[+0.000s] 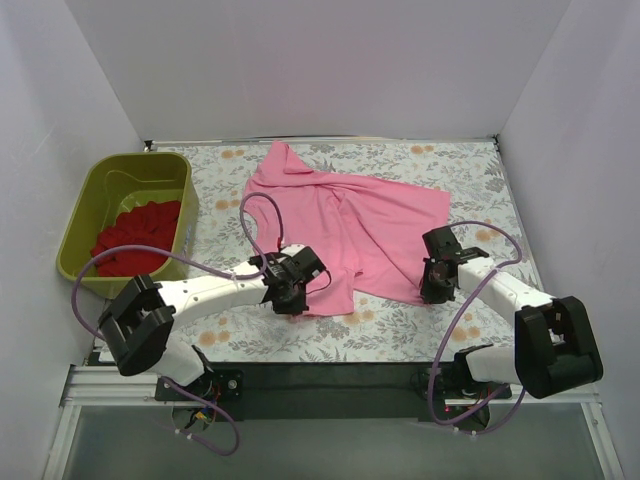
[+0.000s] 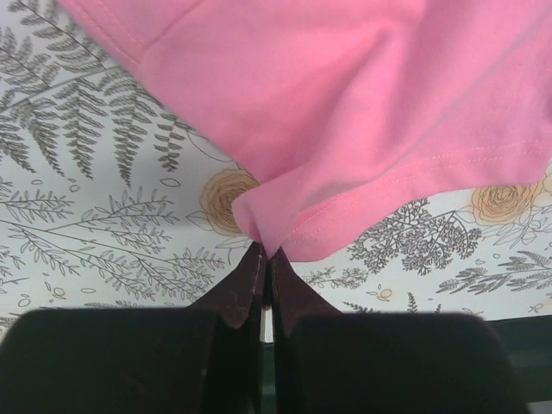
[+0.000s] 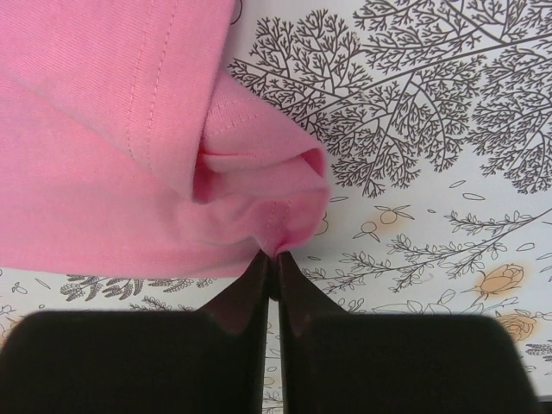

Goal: Fold and stack the t-shirts
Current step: Flatten the tshirt out

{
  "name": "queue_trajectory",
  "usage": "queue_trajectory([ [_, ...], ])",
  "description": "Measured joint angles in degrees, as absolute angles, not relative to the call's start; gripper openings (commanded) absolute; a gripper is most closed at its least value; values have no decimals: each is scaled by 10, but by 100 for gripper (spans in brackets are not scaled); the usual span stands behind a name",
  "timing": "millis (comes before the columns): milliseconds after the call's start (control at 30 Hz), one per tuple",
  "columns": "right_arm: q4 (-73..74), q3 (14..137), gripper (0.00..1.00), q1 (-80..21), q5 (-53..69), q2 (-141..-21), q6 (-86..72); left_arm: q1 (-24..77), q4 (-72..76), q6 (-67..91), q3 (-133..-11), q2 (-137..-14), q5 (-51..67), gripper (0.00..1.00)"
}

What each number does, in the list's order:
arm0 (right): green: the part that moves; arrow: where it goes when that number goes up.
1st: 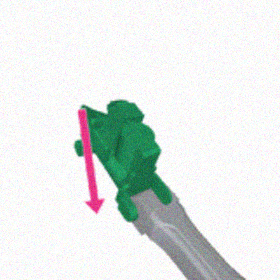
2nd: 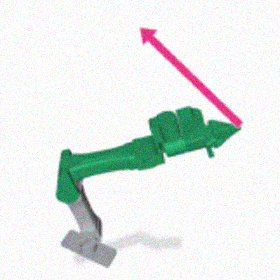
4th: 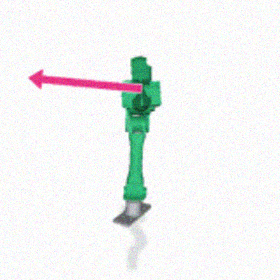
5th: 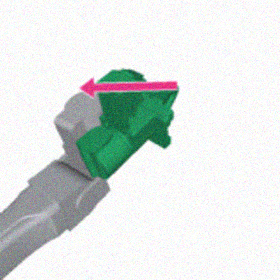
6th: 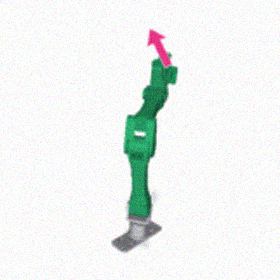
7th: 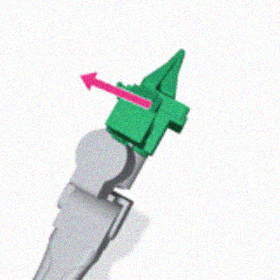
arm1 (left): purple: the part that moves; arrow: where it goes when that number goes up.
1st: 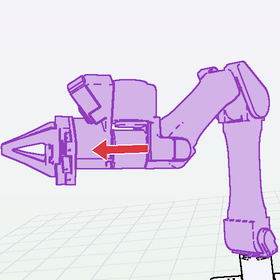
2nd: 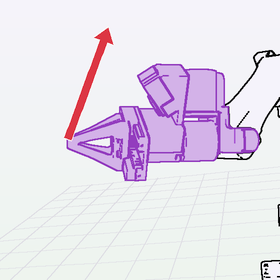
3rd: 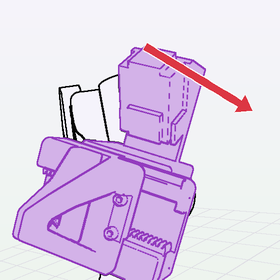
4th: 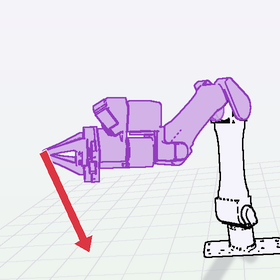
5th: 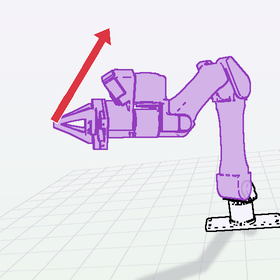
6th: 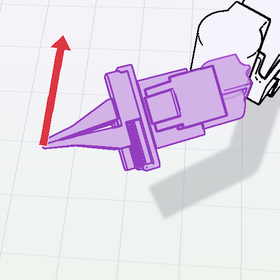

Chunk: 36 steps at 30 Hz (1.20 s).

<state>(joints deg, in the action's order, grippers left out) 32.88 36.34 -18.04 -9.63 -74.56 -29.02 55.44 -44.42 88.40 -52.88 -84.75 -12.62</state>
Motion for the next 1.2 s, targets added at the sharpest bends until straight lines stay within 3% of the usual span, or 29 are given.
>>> queue_trajectory([
  [67, 327, 362, 1, -181, -96, -741, -293, 536, -442, 878, -523, -838, -123, 0],
  [300, 331, 364, 1, -182, -109, -729, -293, 456, -445, 834, -541, -830, -122, 0],
  [433, 378, 458, 1, -161, -135, -741, -265, 380, -460, 795, -613, -829, -131, 0],
  [567, 389, 646, 1, -117, -155, -765, -220, 280, -471, 752, -761, -837, -132, 0],
  [733, 383, 911, 1, -41, -144, -813, -171, 167, -481, 713, -1047, -907, -139, 0],
  [900, 385, 1045, 1, 12, -123, -818, -145, 115, -485, 683, -1253, -958, -144, 0],
  [1200, 395, 1059, 1, 36, -119, -702, -110, 116, -461, 645, -1206, -811, -126, 0],
])
